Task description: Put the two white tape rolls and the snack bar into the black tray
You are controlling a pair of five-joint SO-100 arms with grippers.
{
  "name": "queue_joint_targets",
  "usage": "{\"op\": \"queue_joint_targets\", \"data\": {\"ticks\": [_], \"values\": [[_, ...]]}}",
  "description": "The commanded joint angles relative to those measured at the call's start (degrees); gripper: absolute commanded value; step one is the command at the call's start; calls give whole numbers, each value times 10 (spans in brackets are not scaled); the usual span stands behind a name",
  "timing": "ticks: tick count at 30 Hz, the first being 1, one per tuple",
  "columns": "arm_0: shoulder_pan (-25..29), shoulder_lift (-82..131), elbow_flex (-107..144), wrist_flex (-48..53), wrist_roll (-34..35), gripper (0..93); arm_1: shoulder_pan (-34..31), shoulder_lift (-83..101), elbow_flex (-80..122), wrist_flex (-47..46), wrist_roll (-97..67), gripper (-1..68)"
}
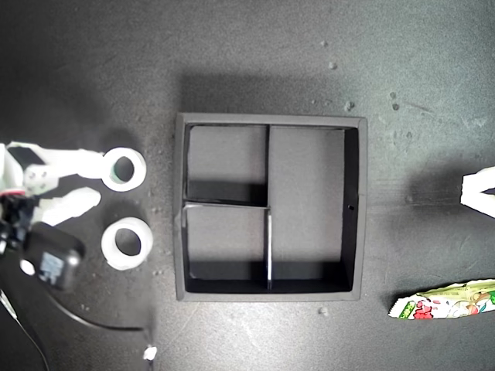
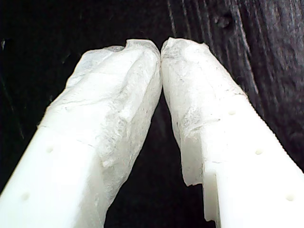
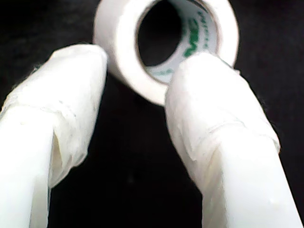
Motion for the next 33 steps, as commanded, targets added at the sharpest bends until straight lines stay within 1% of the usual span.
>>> {"op": "queue_joint_targets", "data": {"ticks": [1,5,11,24,27,29,31,33], "values": [[12,-78,-55,-32,19,102,-6,5,-1,-1,0,-3],[17,-100,-50,-65,22,105,-7,5,-7,9,4,-3],[18,-133,-47,-85,26,113,-8,5,-13,19,7,-3],[3,-279,-102,-86,18,148,-17,5,-30,19,9,-3],[-18,-321,-112,-86,-1,120,-23,5,-40,19,8,-3],[-39,-334,-112,-86,-17,61,-29,5,-49,19,6,-3],[-58,-325,-102,-86,-26,13,-34,5,-60,19,9,-3],[-69,-292,-87,-86,-34,1,-38,5,-76,11,13,-3]]}}
